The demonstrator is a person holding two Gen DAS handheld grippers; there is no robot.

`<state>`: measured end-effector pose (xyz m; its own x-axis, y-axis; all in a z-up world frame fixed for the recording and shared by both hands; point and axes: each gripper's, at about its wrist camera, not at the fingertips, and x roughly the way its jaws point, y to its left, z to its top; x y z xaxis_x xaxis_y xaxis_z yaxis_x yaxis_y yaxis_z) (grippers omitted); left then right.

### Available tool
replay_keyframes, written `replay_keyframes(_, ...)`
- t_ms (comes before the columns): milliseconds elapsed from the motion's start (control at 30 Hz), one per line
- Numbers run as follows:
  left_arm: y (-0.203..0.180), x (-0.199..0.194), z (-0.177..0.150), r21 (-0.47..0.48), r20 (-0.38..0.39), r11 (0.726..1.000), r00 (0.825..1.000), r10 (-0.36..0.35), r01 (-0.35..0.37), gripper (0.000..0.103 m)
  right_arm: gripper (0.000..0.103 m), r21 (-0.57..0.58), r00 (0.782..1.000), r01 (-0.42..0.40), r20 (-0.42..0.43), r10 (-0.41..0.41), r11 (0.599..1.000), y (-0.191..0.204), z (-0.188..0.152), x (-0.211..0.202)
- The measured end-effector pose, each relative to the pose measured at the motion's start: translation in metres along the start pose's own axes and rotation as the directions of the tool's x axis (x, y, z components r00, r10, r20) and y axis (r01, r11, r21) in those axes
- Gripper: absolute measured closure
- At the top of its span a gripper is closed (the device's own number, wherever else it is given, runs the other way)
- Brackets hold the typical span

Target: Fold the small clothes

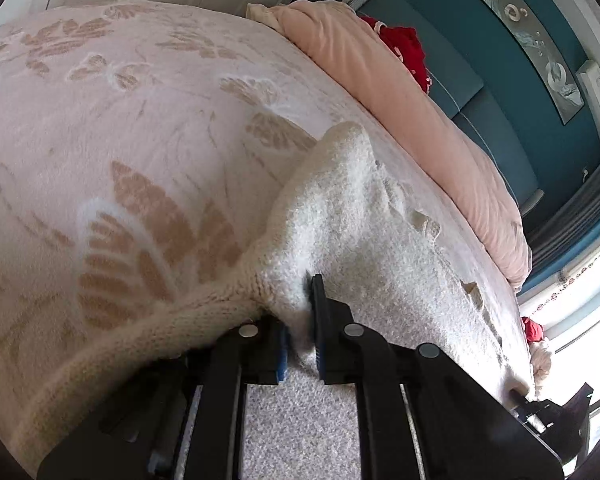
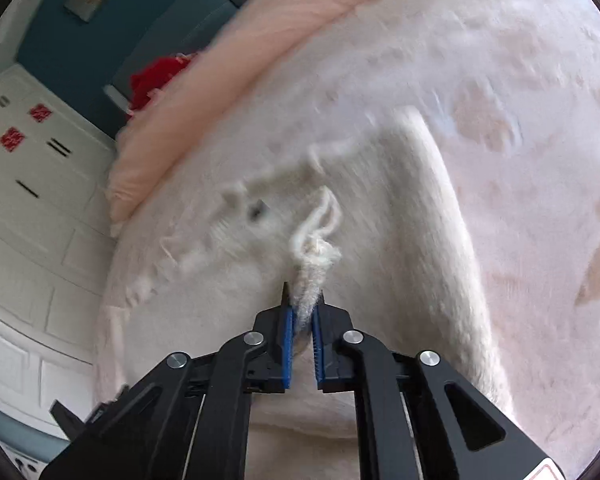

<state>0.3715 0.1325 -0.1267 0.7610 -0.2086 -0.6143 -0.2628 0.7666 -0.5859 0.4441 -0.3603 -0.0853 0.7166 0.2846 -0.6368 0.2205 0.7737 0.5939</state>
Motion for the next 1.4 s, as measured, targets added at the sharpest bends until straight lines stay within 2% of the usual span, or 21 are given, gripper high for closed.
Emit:
replay_keyframes(100, -0.003, 0.001, -0.001, 0.011, 0.003, 1.0, 1.0, 0.005, -0.005, 0.092, 0.097, -0.061, 0.989, -0.036, 0.142, 0.044, 0.997, 0.016, 0.005, -0.045)
replay_keyframes(133, -0.003, 0.001, -0.001, 0.017, 0.004, 1.0, 1.0, 0.005, -0.005, 0.091, 0.097, -0.079, 0.986, 0.002, 0.168, 0.012, 0.997, 0.014, 0.001, -0.05)
replay_keyframes(233, -0.006, 0.003, -0.003, 0.043, 0.007, 0.999, 1.0, 0.021, -0.022, 0.09, 0.097, -0.077, 0.984, 0.176, -0.016, -0.178, 0.981, -0.023, -0.018, -0.003)
replay_keyframes(367, -0.006, 0.003, -0.004, 0.047, 0.011, 0.999, 1.0, 0.021, -0.022, 0.09, 0.092, -0.045, 0.991, 0.135, 0.0, -0.135, 0.99, -0.022, -0.019, -0.013)
replay_keyframes(500, -0.007, 0.002, -0.003, 0.047, 0.011, 0.999, 1.0, 0.022, -0.023, 0.089, 0.075, -0.066, 0.945, 0.29, 0.177, -0.274, 0.955, 0.003, -0.019, -0.057)
replay_keyframes(533, -0.009, -0.002, -0.001, 0.037, -0.004, 0.999, 1.0, 0.026, -0.026, 0.087, 0.071, -0.079, 0.947, 0.266, 0.207, -0.245, 0.961, 0.011, -0.021, -0.067)
replay_keyframes(600, -0.016, -0.02, 0.004, 0.031, -0.017, 0.999, 1.0, 0.009, -0.009, 0.075, 0.066, -0.155, 0.963, 0.238, 0.17, -0.211, 0.959, 0.027, -0.02, -0.063)
replay_keyframes(633, -0.018, -0.031, 0.006, 0.018, -0.006, 1.0, 1.0, -0.022, 0.022, 0.071, 0.057, -0.215, 0.965, 0.244, 0.151, -0.215, 0.946, 0.039, -0.019, -0.056)
replay_keyframes(700, -0.032, -0.059, 0.019, 0.014, 0.051, 0.995, 0.994, -0.1, 0.099, 0.046, 0.039, -0.303, 0.96, 0.268, 0.159, -0.229, 0.914, 0.054, -0.014, -0.041)
replay_keyframes(733, -0.043, -0.065, 0.03, 0.036, 0.085, 0.996, 0.993, -0.087, 0.084, 0.037, 0.032, -0.324, 0.952, 0.298, 0.173, -0.254, 0.898, 0.057, -0.008, -0.031)
replay_keyframes(767, -0.051, -0.066, 0.039, 0.052, 0.1, 0.996, 0.992, -0.078, 0.073, 0.027, 0.032, -0.328, 0.947, 0.316, 0.17, -0.274, 0.89, 0.058, -0.003, -0.022)
replay_keyframes(900, -0.075, -0.028, 0.089, 0.053, 0.067, 0.998, 0.997, -0.026, 0.022, 0.019, 0.032, -0.241, 0.938, 0.339, 0.01, -0.347, 0.909, 0.036, 0.018, 0.03)
replay_keyframes(933, -0.079, -0.003, 0.098, 0.061, -0.003, 0.998, 1.0, 0.008, -0.008, 0.019, 0.043, -0.227, 0.94, 0.329, -0.019, -0.342, 0.917, 0.034, 0.017, 0.038)
replay_keyframes(967, -0.08, 0.018, 0.101, 0.072, -0.074, 0.997, 0.997, 0.035, -0.03, 0.023, 0.052, -0.233, 0.944, 0.311, -0.036, -0.328, 0.921, 0.033, 0.015, 0.043)
replay_keyframes(1033, -0.077, 0.059, 0.102, 0.095, -0.201, 0.995, 0.978, 0.051, -0.033, 0.063, 0.093, -0.296, 0.947, 0.302, -0.011, -0.32, 0.906, 0.045, 0.009, 0.044)
replay_keyframes(1067, -0.075, 0.078, 0.1, 0.123, -0.239, 0.989, 0.965, 0.111, -0.083, 0.097, 0.093, -0.299, 0.958, 0.272, -0.007, -0.287, 0.915, 0.049, 0.011, 0.04)
replay_keyframes(1133, -0.07, 0.085, 0.103, 0.129, -0.212, 0.985, 0.968, 0.137, -0.111, 0.1, 0.095, -0.267, 0.974, 0.226, 0.083, -0.211, 0.937, 0.057, 0.02, 0.011)
replay_keyframes(1200, -0.064, 0.09, 0.106, 0.145, -0.163, 0.976, 0.969, 0.185, -0.162, 0.101, 0.095, -0.221, 0.968, 0.221, 0.165, -0.187, 0.95, 0.047, 0.027, -0.009)
replay_keyframes(1267, -0.056, 0.101, 0.104, 0.152, -0.173, 0.969, 0.96, 0.218, -0.193, 0.103, 0.094, -0.195, 0.958, 0.284, 0.086, -0.273, 0.939, 0.023, 0.026, 0.014)
replay_keyframes(1300, -0.056, 0.102, 0.104, 0.164, -0.166, 0.966, 0.96, 0.226, -0.199, 0.103, 0.095, -0.209, 0.945, 0.315, -0.022, -0.326, 0.926, 0.008, 0.019, 0.039)
replay_keyframes(1400, -0.076, 0.096, 0.104, 0.241, -0.142, 0.946, 0.956, 0.256, -0.217, 0.103, 0.086, -0.235, 0.946, 0.322, 0.051, -0.32, 0.917, 0.02, 0.017, 0.018)
